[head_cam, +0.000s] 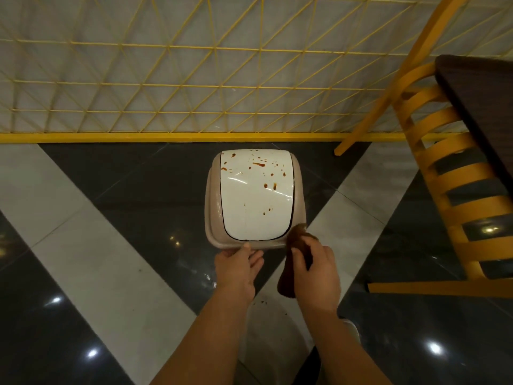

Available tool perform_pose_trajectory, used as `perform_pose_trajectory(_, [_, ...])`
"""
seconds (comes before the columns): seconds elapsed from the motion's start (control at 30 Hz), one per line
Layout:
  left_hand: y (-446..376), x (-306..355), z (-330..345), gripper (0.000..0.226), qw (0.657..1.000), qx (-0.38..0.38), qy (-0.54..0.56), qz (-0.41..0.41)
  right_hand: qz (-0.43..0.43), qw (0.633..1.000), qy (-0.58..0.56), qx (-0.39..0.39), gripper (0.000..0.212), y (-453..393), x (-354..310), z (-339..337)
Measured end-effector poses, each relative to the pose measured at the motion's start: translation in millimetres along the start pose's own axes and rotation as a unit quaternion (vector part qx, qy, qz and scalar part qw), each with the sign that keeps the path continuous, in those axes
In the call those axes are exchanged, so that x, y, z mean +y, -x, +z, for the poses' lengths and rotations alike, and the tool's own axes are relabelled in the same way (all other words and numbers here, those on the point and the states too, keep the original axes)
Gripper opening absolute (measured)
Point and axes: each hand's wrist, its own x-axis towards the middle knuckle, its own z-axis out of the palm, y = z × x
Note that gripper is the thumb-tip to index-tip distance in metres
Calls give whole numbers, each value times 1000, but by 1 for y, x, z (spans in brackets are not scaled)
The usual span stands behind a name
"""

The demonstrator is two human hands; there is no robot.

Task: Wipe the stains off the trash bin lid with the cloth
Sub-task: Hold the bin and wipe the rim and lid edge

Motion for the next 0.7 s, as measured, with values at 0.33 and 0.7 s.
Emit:
perform_pose_trajectory(0.33, [-8, -5, 3, 36, 999, 31, -2, 19, -133, 984, 118, -12, 28, -9, 3, -1])
perform_pose_trajectory(0.7, [-5, 1, 0, 34, 999, 36, -1, 32, -227, 962, 151, -34, 29, -7, 11, 1])
